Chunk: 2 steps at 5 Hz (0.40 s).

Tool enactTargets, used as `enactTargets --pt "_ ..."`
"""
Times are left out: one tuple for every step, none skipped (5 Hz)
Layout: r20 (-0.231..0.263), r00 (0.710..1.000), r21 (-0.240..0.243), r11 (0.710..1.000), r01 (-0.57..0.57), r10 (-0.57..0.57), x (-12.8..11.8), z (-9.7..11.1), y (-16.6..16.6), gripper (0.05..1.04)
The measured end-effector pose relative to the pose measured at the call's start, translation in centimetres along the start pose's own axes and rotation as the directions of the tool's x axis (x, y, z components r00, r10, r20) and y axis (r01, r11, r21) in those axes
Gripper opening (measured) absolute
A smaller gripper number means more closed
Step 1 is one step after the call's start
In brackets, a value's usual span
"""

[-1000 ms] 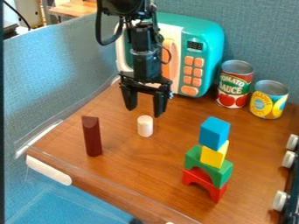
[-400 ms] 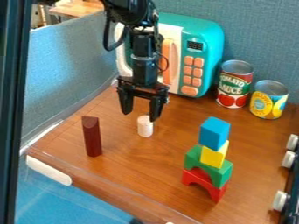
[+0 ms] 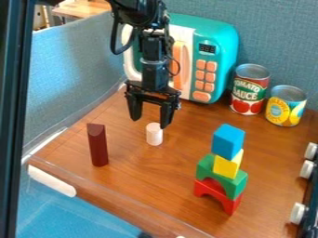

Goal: Put the cylinder on top of the cube

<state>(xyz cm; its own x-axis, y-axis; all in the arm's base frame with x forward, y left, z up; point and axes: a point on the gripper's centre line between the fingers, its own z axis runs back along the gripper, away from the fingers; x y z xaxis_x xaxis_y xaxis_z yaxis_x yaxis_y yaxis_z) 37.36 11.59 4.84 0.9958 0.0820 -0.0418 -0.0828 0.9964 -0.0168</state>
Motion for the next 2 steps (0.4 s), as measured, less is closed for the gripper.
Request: enactTargets --pt "-0.018 1.000 0.002 1.000 0.000 0.000 -0.04 -1.03 -0.28 1.001" --pt "-0.026 0.999 0.006 1.000 -0.021 0.021 -0.15 -1.47 -0.29 1.001"
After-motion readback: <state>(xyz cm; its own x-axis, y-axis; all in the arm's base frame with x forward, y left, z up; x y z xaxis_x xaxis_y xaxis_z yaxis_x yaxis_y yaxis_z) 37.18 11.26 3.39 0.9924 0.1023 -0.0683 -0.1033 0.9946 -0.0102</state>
